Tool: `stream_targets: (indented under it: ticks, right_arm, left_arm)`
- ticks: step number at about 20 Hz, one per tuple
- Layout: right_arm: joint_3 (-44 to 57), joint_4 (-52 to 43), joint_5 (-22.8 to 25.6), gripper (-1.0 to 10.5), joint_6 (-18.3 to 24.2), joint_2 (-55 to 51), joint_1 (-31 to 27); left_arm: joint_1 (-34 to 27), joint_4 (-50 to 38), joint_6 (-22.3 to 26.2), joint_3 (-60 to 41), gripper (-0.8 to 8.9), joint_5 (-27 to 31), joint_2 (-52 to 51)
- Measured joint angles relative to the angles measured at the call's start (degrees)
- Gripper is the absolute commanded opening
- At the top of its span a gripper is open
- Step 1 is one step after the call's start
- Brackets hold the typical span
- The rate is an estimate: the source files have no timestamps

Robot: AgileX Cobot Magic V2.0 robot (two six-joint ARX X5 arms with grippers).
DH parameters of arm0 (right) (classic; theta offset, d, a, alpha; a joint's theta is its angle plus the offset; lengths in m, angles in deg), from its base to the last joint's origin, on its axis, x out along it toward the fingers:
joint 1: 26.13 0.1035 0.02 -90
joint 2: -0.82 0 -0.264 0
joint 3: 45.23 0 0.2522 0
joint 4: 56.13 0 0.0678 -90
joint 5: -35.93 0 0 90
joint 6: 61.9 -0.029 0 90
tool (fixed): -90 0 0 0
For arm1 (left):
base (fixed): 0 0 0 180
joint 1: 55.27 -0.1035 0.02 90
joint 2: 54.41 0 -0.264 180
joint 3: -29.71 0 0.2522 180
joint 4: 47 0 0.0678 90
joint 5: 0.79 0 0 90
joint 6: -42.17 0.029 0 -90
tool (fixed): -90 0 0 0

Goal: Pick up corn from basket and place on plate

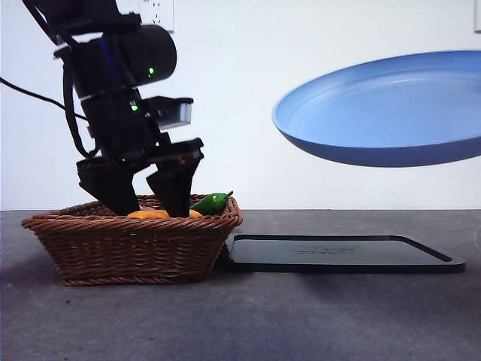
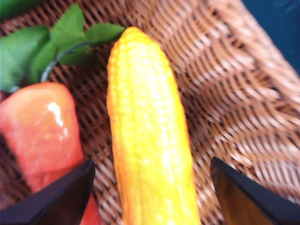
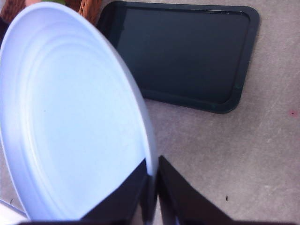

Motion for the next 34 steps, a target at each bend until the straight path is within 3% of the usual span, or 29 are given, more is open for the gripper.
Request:
stream_targets:
  ticks: [6, 13, 18, 23, 25, 30, 34]
  right_arm:
    - [0.0, 0.0, 0.0, 0.0, 0.0, 0.0, 0.0]
    - [0.0, -0.4, 0.0, 0.0, 0.0, 0.0, 0.0]
    - [0.0, -0.5, 1.2, 0.0, 0.0, 1.1, 0.0]
    - [0.0, -2.9, 0.7, 0.0, -0.9, 8.6, 0.0]
    - [0.0, -4.6, -1.0, 0.0, -1.7, 13.3, 0.0]
    - [0.0, -9.2, -10.6, 0.0, -4.7, 23.8, 0.0]
    - [0.0, -12.4, -14.4, 0.0, -7.2, 26.9, 0.0]
  left_arm:
    - [0.4, -1.5, 0.3, 0.0, 3.49, 0.0, 2.1]
    - [0.9, -0.9, 0.3, 0.1, 2.05, 0.0, 2.8]
    - [0.7, 2.4, -0.1, 2.0, 2.05, 0.0, 1.8]
    - [0.3, 2.1, -1.0, 4.3, 2.05, -0.1, -8.1]
    - [0.5, 2.0, -1.9, 4.3, 2.05, -3.2, -12.3]
    - [4.7, -0.1, -4.8, 4.4, 2.05, -15.1, -15.1]
    - [10.9, -1.1, -5.2, 4.4, 2.06, -15.7, -11.2]
